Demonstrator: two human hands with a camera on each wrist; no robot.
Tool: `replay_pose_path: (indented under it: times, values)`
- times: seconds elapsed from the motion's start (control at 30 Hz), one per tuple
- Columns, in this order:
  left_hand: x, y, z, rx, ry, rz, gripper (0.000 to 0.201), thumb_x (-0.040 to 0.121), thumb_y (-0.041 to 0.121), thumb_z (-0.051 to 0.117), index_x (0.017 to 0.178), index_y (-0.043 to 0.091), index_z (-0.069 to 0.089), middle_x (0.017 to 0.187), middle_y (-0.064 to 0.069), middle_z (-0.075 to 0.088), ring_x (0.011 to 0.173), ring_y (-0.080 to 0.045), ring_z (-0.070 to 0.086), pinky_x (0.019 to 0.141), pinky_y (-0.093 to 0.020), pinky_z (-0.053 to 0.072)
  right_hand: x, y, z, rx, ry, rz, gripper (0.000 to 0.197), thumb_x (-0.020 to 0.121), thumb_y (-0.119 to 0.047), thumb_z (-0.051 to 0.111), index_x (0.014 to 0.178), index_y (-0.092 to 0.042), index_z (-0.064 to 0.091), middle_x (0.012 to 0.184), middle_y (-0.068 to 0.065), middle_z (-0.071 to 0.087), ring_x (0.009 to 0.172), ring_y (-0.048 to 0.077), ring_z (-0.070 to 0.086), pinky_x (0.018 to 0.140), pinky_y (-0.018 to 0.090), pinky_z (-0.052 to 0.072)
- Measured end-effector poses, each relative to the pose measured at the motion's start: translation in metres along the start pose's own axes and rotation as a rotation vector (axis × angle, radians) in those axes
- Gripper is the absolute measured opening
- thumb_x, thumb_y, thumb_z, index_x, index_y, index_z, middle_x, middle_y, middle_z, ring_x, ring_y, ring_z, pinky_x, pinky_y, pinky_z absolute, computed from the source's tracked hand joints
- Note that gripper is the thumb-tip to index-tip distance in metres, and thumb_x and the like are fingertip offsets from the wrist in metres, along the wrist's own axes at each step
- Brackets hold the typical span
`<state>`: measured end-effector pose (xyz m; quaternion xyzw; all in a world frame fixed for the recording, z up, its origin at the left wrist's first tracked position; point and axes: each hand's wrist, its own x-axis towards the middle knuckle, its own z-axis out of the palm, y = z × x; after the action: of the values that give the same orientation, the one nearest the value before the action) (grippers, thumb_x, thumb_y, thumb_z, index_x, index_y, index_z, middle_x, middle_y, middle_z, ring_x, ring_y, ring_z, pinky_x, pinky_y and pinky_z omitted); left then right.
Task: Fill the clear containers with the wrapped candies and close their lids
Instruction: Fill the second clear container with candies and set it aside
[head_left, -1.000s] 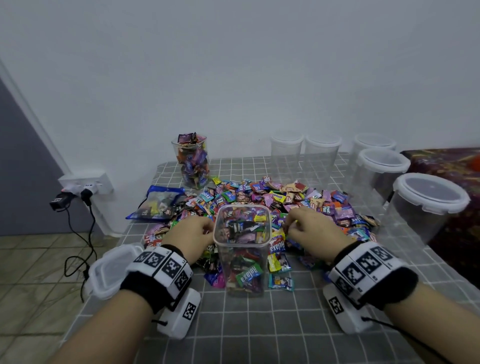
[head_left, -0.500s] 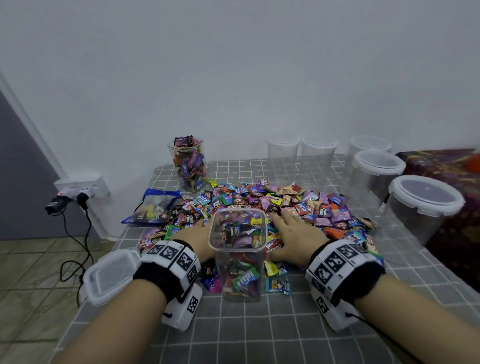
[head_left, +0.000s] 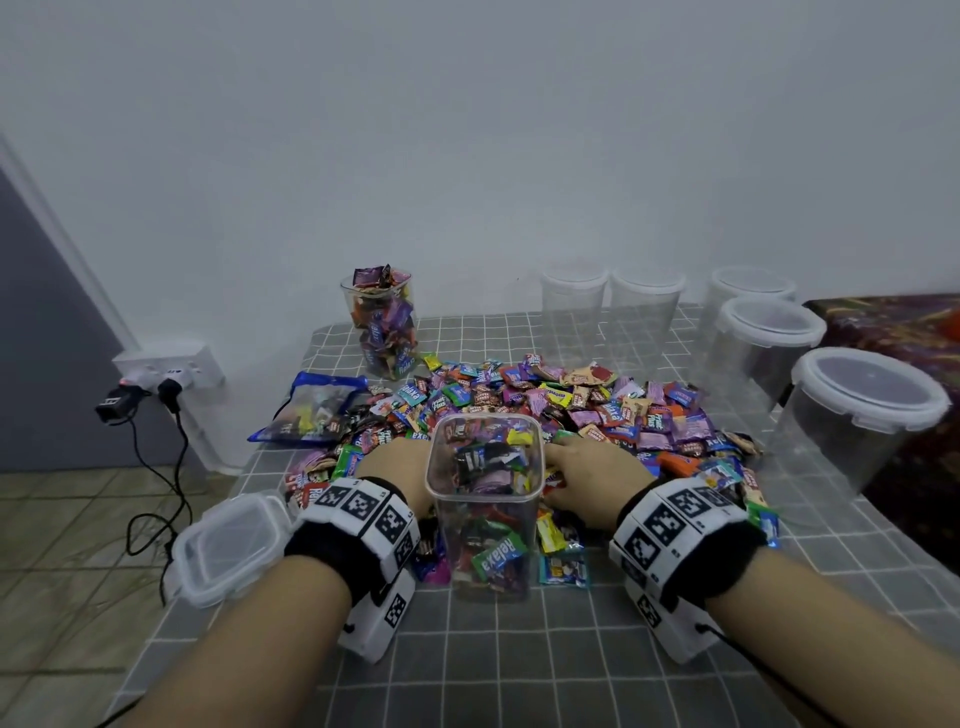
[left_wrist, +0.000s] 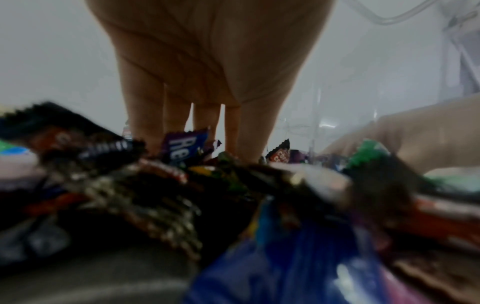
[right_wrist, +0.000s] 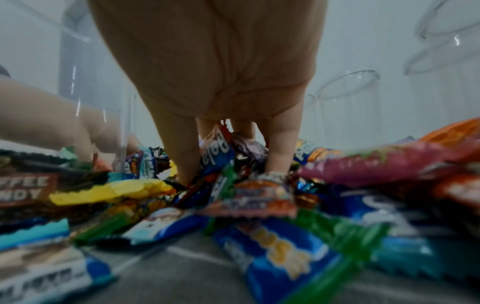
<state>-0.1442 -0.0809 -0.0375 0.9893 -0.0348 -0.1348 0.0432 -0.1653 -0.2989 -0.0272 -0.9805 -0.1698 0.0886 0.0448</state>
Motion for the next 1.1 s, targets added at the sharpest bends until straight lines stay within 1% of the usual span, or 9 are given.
replay_pose_path:
  times: [0.1,0.2,0.47,0.6,0.7,0.77,0.9,1.0,1.1]
  values:
    - [0.000,0.001,0.000,-0.037,0.021,-0.008,0.021,0.085,0.033,0.052,0.095,0.021,0.067,0.091,0.000,0.067,0.083,-0.021,0.063,0.079,-0.036,0.055,0.001,0.000,0.001,0.025,0.041,-0.001,0.039,0.091,-0.031,0.056,0.129,-0.025,0.050,0.118,0.004,0.054,0.110,0.025,0.054,0.086,0.037,0.049]
    - [-0.003,0.004,-0.001,-0.024,0.044,-0.015,0.019,0.086,0.024,0.051,0.085,0.015,0.067,0.085,-0.003,0.066,0.081,-0.022,0.063,0.072,-0.032,0.053,0.000,-0.001,0.000,0.041,0.069,-0.002,0.034,0.094,-0.027,0.053,0.127,-0.023,0.051,0.115,0.006,0.055,0.108,0.026,0.054,0.086,0.037,0.048]
    - [-0.022,0.013,-0.012,0.014,0.104,-0.028,0.020,0.090,0.018,0.045,0.085,0.009,0.061,0.079,-0.006,0.058,0.073,-0.024,0.054,0.063,-0.031,0.042,-0.004,-0.001,-0.003,0.100,0.099,0.003,0.029,0.092,-0.022,0.053,0.121,-0.018,0.058,0.116,0.006,0.058,0.107,0.026,0.054,0.089,0.036,0.047]
    - [-0.034,0.017,-0.017,0.014,0.205,0.003,0.018,0.092,0.019,0.043,0.079,0.012,0.052,0.075,-0.004,0.051,0.071,-0.024,0.049,0.063,-0.030,0.038,-0.008,-0.001,-0.009,0.131,0.148,0.015,0.016,0.090,-0.013,0.048,0.102,-0.010,0.058,0.101,0.007,0.059,0.094,0.027,0.056,0.080,0.036,0.047]
    - [-0.039,0.018,-0.019,-0.002,0.259,0.023,0.019,0.094,0.021,0.043,0.084,0.013,0.056,0.077,-0.004,0.053,0.072,-0.023,0.048,0.063,-0.029,0.036,-0.015,-0.002,-0.015,0.150,0.181,0.030,0.004,0.091,-0.011,0.046,0.088,-0.014,0.047,0.090,0.005,0.051,0.083,0.023,0.047,0.069,0.030,0.035]
    - [-0.040,0.016,-0.019,-0.031,0.290,0.025,0.018,0.094,0.023,0.044,0.083,0.015,0.056,0.080,-0.005,0.055,0.072,-0.023,0.047,0.064,-0.030,0.036,-0.018,-0.002,-0.019,0.181,0.224,0.042,0.007,0.091,-0.012,0.046,0.093,-0.012,0.053,0.093,0.005,0.056,0.087,0.023,0.051,0.070,0.029,0.037]
    - [-0.042,0.013,-0.019,-0.158,0.365,-0.011,0.020,0.093,0.028,0.048,0.075,0.018,0.049,0.074,-0.001,0.049,0.072,-0.024,0.047,0.064,-0.030,0.038,-0.025,0.001,-0.024,0.268,0.313,0.048,0.017,0.092,-0.013,0.050,0.106,-0.010,0.059,0.103,0.004,0.058,0.094,0.020,0.053,0.073,0.027,0.037]
    - [-0.044,0.014,-0.018,-0.187,0.407,-0.009,0.017,0.091,0.028,0.049,0.079,0.017,0.053,0.075,-0.001,0.051,0.073,-0.024,0.048,0.064,-0.030,0.037,-0.030,0.002,-0.025,0.373,0.403,0.042,0.014,0.092,-0.017,0.056,0.102,-0.009,0.061,0.096,0.001,0.056,0.088,0.016,0.049,0.071,0.025,0.032]
    - [-0.044,0.015,-0.017,-0.182,0.428,0.014,0.014,0.091,0.027,0.049,0.084,0.017,0.056,0.090,-0.006,0.061,0.081,-0.027,0.055,0.066,-0.031,0.037,-0.035,-0.001,-0.031,0.453,0.492,0.016,0.009,0.091,-0.015,0.058,0.095,-0.007,0.061,0.086,0.000,0.053,0.081,0.017,0.047,0.067,0.027,0.029]
